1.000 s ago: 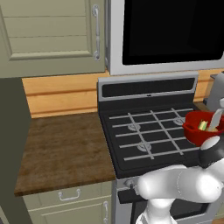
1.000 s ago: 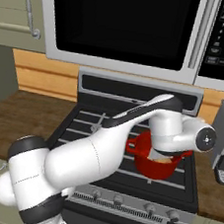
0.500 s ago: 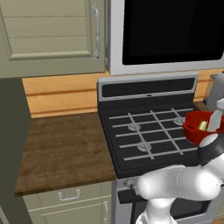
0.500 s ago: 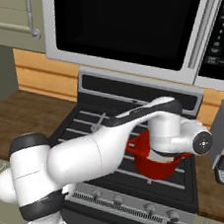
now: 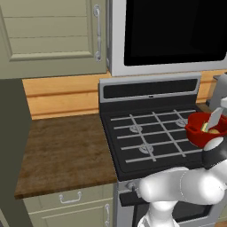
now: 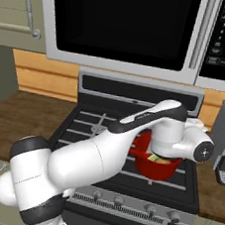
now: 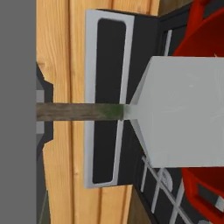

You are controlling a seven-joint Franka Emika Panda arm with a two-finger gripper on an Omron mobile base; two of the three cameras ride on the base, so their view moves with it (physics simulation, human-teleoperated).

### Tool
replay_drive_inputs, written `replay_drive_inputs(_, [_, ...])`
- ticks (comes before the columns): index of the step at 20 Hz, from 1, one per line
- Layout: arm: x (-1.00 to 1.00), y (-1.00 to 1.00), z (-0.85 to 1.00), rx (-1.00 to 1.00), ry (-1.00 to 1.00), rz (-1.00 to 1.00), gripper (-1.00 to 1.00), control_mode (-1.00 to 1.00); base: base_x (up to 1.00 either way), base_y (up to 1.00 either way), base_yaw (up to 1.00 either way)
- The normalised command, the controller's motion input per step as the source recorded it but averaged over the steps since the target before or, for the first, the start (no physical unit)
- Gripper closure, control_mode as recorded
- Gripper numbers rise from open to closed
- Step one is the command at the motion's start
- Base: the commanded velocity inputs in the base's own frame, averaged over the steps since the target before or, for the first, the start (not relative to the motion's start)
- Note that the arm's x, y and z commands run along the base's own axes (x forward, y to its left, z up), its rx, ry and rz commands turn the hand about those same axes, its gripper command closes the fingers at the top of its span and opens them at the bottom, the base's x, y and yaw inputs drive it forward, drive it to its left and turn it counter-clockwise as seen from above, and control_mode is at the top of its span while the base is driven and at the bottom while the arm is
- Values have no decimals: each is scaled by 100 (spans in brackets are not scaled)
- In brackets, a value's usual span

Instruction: Put the corn and potato in the pot. Retrieve the spatula and lightly stir the vegetables in the pot.

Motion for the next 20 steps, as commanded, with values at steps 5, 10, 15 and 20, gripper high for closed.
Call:
replay_drive_inputs(5, [22,0,-5,9,1,0,100,-100,0,0,0])
replay_drive_inputs(10, [13,0,-33,3,1,0,100,-100,0,0,0])
replay_drive_inputs(15, [9,0,-36,0,0,0,100,-100,0,0,0])
replay_drive_inputs(20, [8,0,-40,0,0,0,100,-100,0,0,0])
